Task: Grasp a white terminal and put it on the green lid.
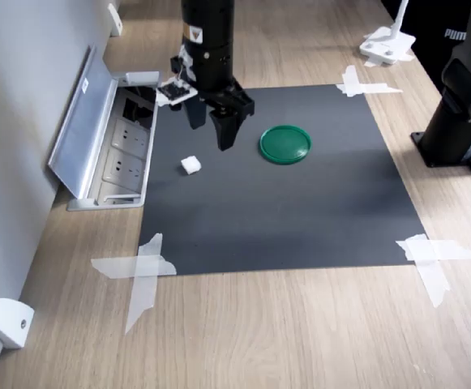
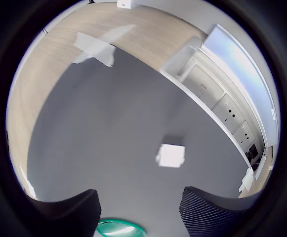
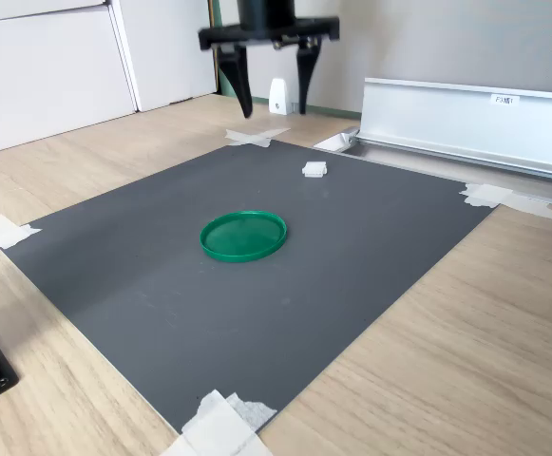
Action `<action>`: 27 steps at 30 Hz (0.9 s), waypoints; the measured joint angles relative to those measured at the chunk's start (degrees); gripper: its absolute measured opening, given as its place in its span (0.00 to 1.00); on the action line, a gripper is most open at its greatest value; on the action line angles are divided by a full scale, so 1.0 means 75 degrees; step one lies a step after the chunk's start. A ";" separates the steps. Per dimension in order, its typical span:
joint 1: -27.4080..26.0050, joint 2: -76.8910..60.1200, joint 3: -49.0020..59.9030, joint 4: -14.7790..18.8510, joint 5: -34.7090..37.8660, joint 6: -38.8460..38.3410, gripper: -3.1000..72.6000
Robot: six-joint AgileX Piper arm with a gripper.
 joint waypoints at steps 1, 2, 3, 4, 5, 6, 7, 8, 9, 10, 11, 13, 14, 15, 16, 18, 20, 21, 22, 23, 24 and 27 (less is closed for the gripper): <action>-0.0044 0.0056 0.0017 0.0000 -0.0102 -0.0018 0.93; -0.0069 0.0108 0.0016 0.0000 -0.0174 -0.0018 0.93; -0.0079 0.0154 0.0016 0.0000 -0.0234 0.0008 0.93; -0.0085 0.0189 0.0016 0.0000 -0.0258 0.0055 0.93; -0.0094 0.0215 0.0016 0.0000 -0.0276 0.0102 0.93; -0.0094 0.0231 0.0016 0.0000 -0.0277 0.0129 0.93; -0.0094 0.0239 0.0016 0.0000 -0.0297 0.0163 0.93; -0.0094 0.0239 0.0016 0.0000 -0.0337 0.0182 0.93; -0.0094 0.0239 0.0016 -0.0068 -0.0427 0.0188 0.93; -0.0094 0.0239 0.0016 -0.0134 -0.0542 0.0199 0.93; -0.0094 0.0239 0.0016 -0.0188 -0.0668 0.0206 0.93; -0.0094 0.0246 0.0016 -0.0245 -0.0857 0.0206 0.93; -0.0094 0.0248 0.0008 -0.0245 -0.0940 0.0206 0.93; -0.0094 0.0275 -0.0035 -0.0245 -0.0991 0.0221 0.93; -0.0094 0.0311 -0.0115 -0.0245 -0.1018 0.0256 0.93; -0.0094 0.0444 -0.0381 -0.0235 -0.0958 0.0333 0.93; -0.0094 0.0633 -0.0728 -0.0150 -0.0742 0.0410 0.93; -0.0094 0.0739 -0.0900 -0.0098 -0.0606 0.0465 0.93; -0.0094 0.0823 -0.1021 -0.0064 -0.0493 0.0528 0.93; -0.0094 0.0918 -0.1139 0.0000 -0.0354 0.0610 0.93; -0.0094 0.0994 -0.1210 0.0000 -0.0222 0.0661 0.93; -0.0094 0.1161 -0.1236 0.0000 0.0078 0.0703 0.93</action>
